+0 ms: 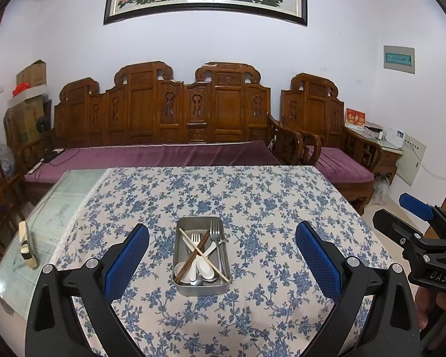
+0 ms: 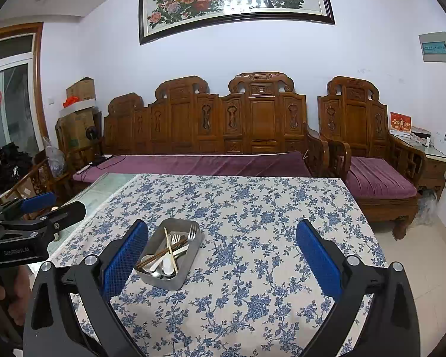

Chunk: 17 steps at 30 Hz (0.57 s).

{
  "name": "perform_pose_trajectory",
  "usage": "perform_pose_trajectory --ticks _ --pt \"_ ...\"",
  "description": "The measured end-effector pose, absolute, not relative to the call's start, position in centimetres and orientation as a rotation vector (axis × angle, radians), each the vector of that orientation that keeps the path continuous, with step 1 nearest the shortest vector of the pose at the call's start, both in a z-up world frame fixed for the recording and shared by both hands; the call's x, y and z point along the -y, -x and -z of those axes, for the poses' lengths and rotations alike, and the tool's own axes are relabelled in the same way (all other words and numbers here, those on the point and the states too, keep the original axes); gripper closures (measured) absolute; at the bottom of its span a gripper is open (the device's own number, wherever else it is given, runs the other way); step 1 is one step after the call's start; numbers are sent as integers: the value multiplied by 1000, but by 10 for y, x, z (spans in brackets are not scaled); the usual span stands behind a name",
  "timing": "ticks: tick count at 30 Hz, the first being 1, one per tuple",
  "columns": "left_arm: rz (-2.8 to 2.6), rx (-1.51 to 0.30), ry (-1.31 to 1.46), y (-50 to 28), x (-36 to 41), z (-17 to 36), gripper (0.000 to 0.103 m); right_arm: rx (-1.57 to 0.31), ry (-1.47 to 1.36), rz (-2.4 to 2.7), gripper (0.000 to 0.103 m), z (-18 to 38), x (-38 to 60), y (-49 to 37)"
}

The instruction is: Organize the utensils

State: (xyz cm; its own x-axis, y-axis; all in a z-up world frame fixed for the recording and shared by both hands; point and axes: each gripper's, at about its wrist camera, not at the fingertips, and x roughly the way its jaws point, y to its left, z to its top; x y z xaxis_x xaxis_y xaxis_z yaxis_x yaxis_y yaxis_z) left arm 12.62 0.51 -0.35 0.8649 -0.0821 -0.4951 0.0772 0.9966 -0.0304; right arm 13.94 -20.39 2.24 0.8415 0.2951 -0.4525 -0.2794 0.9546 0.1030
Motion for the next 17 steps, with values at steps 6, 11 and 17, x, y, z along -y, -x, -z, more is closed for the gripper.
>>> perform_pose_trajectory --ticks 6,11,17 --pt "86 -516 14 -126 -5 2 8 -484 -34 -304 3 -22 204 -139" --pt "88 -518 15 -126 -5 3 8 -483 -33 -303 3 -23 204 -139" --pt "86 -516 17 -126 -6 2 8 -482 -34 -301 3 -22 204 -139"
